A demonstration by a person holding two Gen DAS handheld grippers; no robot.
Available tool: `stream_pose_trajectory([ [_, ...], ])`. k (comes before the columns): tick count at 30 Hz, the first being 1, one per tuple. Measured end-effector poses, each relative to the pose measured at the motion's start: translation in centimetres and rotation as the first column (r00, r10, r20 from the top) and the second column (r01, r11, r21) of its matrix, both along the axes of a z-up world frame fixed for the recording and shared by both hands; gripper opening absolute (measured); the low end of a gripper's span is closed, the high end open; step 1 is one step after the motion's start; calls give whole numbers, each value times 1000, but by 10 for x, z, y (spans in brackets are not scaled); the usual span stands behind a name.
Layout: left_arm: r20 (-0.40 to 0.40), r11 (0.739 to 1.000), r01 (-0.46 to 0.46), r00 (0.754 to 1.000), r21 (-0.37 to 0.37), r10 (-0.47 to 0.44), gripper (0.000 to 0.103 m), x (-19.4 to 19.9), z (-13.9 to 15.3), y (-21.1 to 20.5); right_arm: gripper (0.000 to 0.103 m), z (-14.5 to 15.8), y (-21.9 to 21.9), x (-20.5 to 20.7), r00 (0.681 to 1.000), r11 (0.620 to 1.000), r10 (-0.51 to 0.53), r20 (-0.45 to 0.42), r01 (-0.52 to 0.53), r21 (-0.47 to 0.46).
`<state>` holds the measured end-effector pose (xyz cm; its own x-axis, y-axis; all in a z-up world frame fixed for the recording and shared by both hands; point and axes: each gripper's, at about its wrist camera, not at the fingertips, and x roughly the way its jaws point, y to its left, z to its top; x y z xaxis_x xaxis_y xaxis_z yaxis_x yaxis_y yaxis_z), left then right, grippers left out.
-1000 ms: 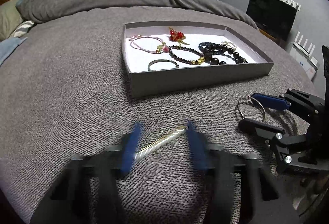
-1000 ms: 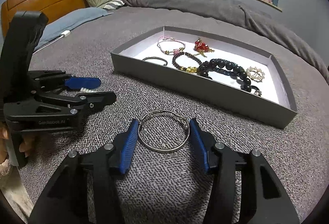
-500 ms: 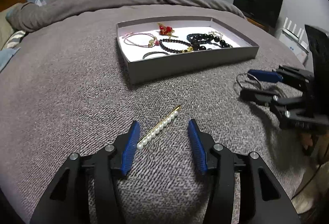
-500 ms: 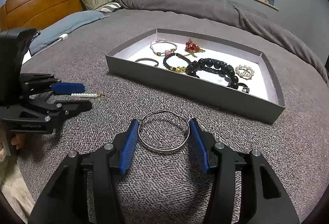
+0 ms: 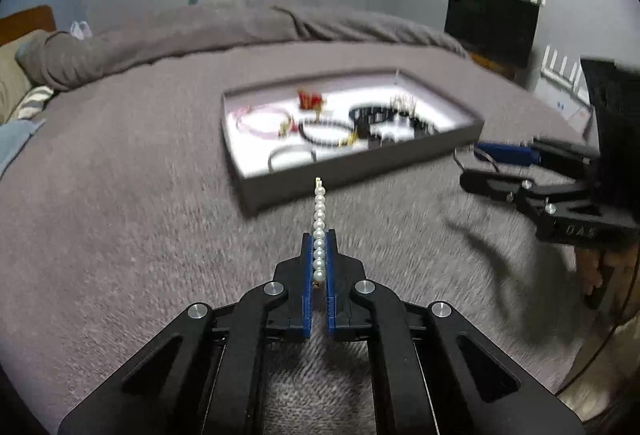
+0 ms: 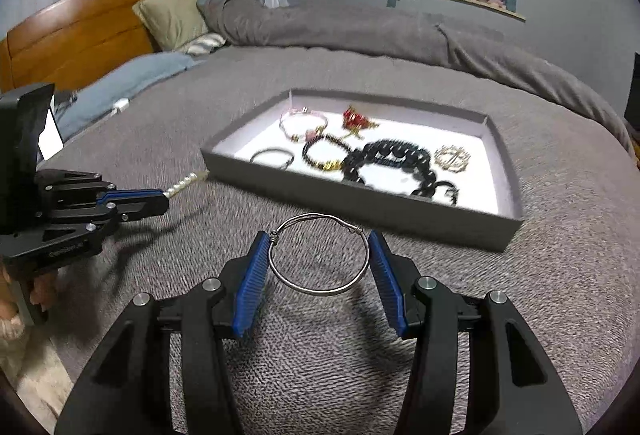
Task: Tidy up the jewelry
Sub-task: 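Carry the hair clip and hoop into the tray and open both grippers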
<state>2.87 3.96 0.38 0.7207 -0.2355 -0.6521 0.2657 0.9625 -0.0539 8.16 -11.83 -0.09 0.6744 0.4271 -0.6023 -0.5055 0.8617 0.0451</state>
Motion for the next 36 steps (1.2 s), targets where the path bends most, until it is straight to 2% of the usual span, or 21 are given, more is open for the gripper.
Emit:
stream_pose_trajectory([
  [4,31,1000,-13,999,4,13,6,18,20,-4,51,15,-14,10,999,999,-43,28,42,30],
  [7,25,1000,-20,1000,-1,20,6,36,27,-3,51,23,-28,27,996,996,-84,28,83,44],
  [10,22,999,-39,999,30,38,6,61,31,-3,51,32,-40,46,992,991,-121,35,119,52],
  [16,8,999,-33,999,30,33,6,111,37,-7,51,37,-44,110,986,987,-162,22,162,18],
  [22,-74,998,52,996,39,-49,6,167,27,-34,51,24,-26,172,988,987,-151,-24,149,-65],
  [27,-164,984,137,979,112,-118,6,213,14,-67,51,5,-18,214,983,984,-140,-119,125,-126],
  [30,-204,976,169,969,137,-139,6,232,4,-81,51,-5,-15,225,975,976,-156,-155,128,-179],
  [33,-226,964,177,965,198,-131,6,244,-8,-93,51,-9,-13,231,970,971,-162,-183,124,-202],
  [36,-235,964,176,963,197,-128,7,250,-14,-96,51,-13,-10,234,968,962,-174,-182,127,-243],
])
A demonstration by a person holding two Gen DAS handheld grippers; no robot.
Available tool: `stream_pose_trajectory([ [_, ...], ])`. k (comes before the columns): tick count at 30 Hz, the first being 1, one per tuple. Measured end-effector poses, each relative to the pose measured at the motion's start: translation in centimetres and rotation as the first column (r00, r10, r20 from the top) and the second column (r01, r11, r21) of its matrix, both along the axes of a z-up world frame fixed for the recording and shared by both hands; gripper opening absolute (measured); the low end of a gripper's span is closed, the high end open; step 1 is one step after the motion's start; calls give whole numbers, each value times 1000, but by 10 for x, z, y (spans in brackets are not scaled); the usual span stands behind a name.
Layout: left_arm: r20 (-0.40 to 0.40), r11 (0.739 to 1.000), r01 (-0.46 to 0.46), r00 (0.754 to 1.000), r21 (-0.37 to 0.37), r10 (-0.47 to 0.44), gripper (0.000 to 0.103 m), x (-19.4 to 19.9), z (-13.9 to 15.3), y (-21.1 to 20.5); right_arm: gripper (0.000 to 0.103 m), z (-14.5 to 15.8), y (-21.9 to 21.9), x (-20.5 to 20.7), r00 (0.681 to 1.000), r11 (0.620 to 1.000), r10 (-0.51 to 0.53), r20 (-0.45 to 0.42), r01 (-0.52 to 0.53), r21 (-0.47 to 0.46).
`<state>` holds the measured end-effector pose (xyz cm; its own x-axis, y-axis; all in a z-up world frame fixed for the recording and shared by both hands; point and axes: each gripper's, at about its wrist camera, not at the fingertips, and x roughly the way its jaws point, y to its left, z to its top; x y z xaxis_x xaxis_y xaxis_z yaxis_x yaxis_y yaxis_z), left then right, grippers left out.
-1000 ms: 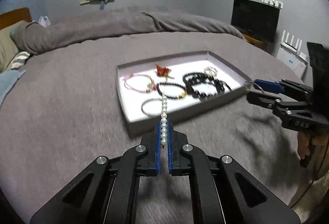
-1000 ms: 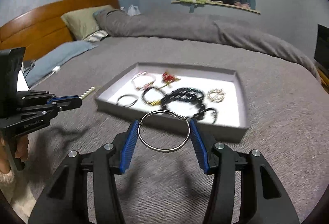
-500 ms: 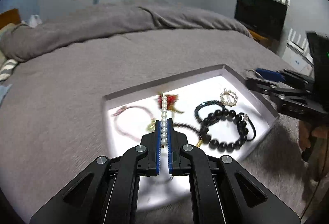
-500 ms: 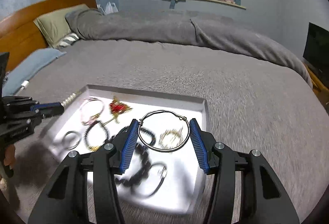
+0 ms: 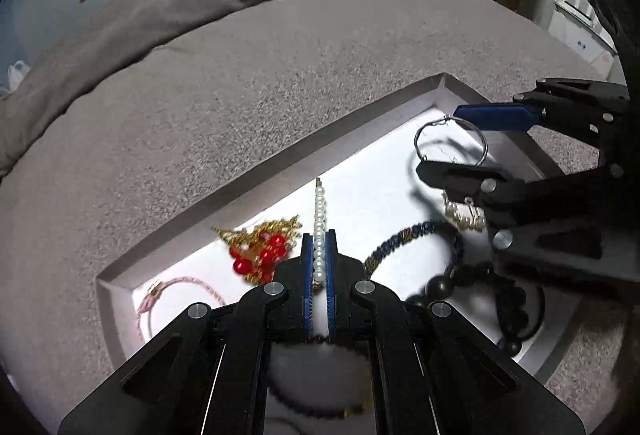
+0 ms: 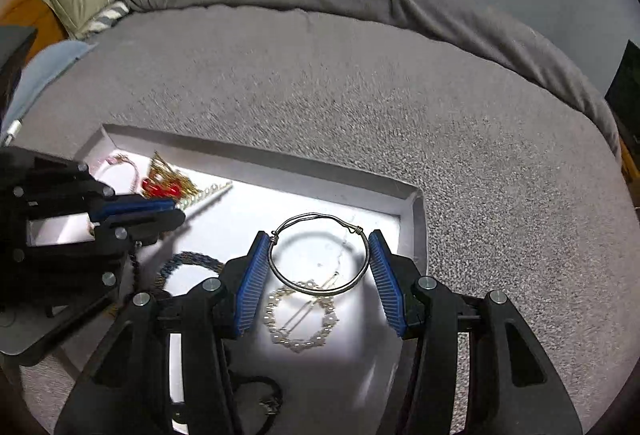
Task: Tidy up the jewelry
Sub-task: 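Carry the hair clip and hoop into the tray and open both grippers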
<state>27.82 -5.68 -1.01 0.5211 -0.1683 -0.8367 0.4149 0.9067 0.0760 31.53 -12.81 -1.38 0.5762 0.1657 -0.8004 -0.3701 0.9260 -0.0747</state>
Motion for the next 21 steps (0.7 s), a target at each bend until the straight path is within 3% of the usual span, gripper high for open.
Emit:
stream_pose_trajectory([
  [2,-4,1000,6,1000,1,-6,7,-1,-3,-1,51,-2,-1,0,1000,1000,4,-12,-4,9],
  [4,-7,1000,10,1000,8,-10,15,-2,-6,-1,51,0,-4,-2,1000,1000,-1,-4,1,28],
  [6,15,1000,12,1000,-5,-12,33,-6,-5,1,52,3,-8,-3,1000,999,-5,4,5,48],
  [12,50,999,-3,999,-45,6,33,-22,14,7,53,24,-26,-28,999,995,-22,39,18,97],
  [21,110,990,-67,991,-128,81,33,-90,56,36,53,64,-59,-102,994,984,-56,91,40,171],
])
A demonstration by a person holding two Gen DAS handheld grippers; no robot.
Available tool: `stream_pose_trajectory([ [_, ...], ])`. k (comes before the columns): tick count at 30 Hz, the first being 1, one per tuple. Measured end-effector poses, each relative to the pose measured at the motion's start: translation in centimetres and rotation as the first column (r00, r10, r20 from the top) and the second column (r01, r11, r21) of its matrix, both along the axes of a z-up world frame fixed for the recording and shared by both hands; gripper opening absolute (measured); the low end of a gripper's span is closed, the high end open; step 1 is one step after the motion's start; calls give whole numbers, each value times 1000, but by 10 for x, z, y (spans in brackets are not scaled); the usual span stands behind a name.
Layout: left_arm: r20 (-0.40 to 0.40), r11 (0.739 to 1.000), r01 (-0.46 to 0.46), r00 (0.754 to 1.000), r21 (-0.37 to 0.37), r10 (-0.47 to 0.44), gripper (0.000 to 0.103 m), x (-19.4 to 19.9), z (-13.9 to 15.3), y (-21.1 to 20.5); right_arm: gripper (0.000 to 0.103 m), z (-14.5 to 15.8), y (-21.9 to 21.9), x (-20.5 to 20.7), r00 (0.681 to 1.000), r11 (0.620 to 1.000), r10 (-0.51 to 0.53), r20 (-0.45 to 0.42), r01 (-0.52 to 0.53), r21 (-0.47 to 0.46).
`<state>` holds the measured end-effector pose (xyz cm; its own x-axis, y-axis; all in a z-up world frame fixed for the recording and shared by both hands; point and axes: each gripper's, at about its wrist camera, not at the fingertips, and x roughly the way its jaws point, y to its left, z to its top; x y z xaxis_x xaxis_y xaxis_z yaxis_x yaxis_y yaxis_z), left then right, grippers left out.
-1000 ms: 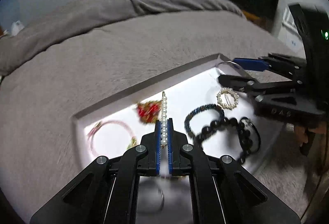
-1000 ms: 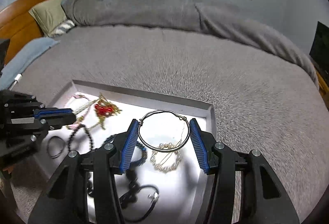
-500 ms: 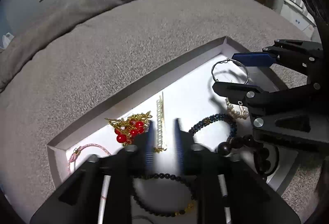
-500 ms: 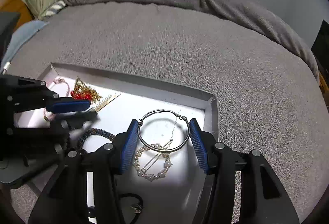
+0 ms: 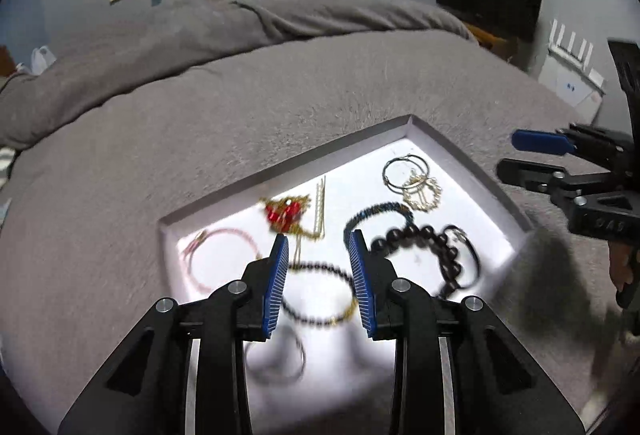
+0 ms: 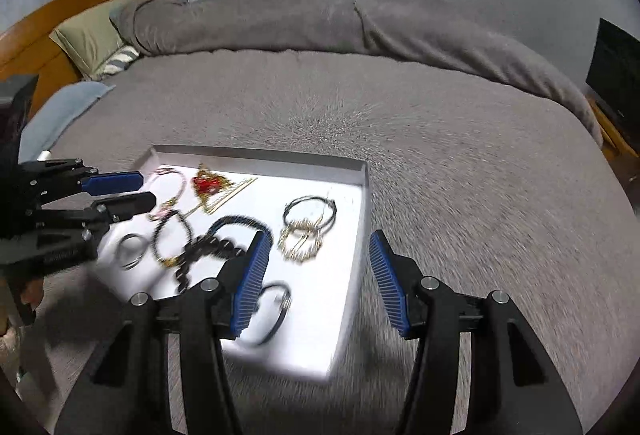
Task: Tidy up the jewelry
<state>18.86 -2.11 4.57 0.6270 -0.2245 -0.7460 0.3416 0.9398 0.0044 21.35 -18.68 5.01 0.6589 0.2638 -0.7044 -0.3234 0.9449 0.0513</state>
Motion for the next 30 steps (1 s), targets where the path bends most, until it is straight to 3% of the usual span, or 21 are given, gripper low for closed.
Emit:
stream_pose_trajectory([
  [7,21,997,-64,998,-52,65,36,-53,16,24,53,18,-4,-57,1000,997,21,17,-22,69],
  [13,48,989,-132,990,-65,135,58,-96,9,33,53,5,4,-88,1000,994,18,10,-19,107],
  [18,84,983,-183,979,-33,185,77,-120,-7,33,74,-11,16,-103,1000,997,4,28,-6,75],
  [21,65,973,-224,972,-58,228,79,-128,-19,35,86,-19,22,-109,999,998,-3,39,0,69],
  [26,76,961,-274,958,-24,275,87,-135,-33,35,96,-28,24,-120,997,998,-28,69,24,57],
  [27,92,959,-282,955,-11,281,92,-136,-35,34,97,-29,23,-122,996,998,-39,79,34,61],
  [30,110,953,-302,947,-8,301,94,-139,-38,35,97,-38,19,-124,994,995,-66,85,59,83],
])
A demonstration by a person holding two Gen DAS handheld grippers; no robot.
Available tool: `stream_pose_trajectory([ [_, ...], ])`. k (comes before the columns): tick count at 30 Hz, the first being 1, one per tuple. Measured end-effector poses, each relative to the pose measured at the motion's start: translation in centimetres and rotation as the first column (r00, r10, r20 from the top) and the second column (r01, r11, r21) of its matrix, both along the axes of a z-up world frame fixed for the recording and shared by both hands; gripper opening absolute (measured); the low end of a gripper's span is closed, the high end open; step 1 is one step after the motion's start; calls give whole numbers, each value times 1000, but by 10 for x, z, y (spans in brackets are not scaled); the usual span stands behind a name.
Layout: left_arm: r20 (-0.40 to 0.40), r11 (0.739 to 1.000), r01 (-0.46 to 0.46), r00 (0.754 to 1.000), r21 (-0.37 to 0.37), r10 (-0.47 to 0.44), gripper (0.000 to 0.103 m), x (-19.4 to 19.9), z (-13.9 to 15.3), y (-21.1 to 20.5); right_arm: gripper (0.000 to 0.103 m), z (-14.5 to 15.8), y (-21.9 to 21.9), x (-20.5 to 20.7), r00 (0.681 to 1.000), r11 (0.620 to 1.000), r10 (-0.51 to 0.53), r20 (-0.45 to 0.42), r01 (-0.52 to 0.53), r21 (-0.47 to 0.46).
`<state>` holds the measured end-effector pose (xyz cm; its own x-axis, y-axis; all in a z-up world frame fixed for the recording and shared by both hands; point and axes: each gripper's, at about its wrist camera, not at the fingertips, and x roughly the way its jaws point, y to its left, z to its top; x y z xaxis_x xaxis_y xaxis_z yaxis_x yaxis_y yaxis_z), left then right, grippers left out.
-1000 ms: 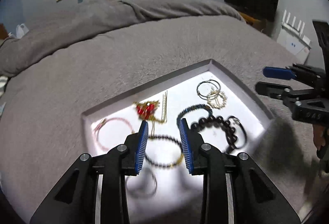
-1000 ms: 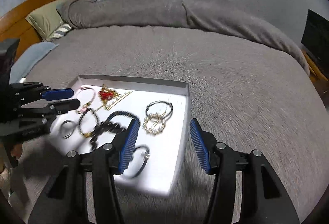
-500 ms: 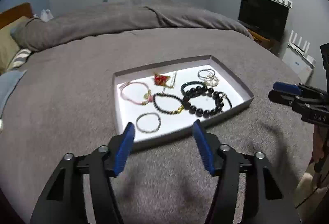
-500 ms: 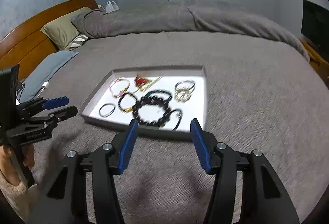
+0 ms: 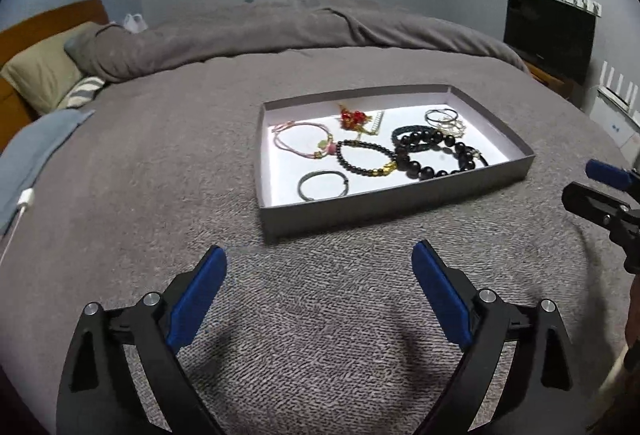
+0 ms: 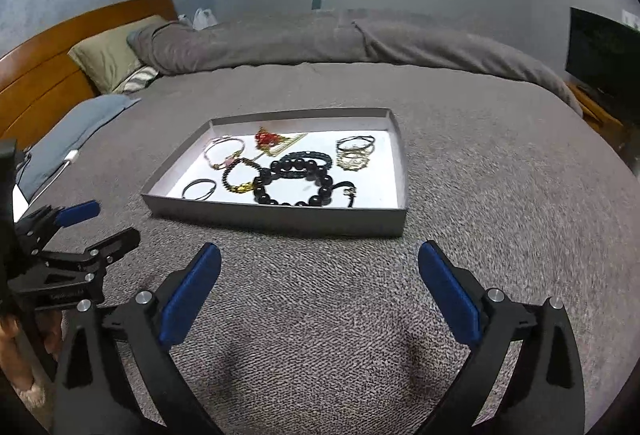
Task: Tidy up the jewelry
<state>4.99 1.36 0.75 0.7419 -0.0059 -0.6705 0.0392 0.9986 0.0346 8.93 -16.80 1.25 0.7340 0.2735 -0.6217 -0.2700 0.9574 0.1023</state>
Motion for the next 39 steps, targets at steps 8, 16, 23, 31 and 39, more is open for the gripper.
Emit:
stream_pose_trajectory([
  [8,42,1000,6,999,-17,-5,95,1,-4,-9,97,-13,3,1,999,999,-32,42,30,28],
  [16,116,1000,3,993,12,-4,96,-4,-4,-16,97,-18,4,-2,993,998,-65,101,64,10],
  [23,159,999,-3,987,43,-4,96,-9,-3,-21,97,-16,4,-7,987,997,-81,138,82,-5],
  [31,164,999,-3,986,47,-4,97,-11,-2,-20,98,-17,4,-9,987,996,-83,140,84,-4],
  [39,163,999,-3,987,43,-4,97,-11,-2,-19,98,-18,5,-9,986,996,-84,143,86,-5],
])
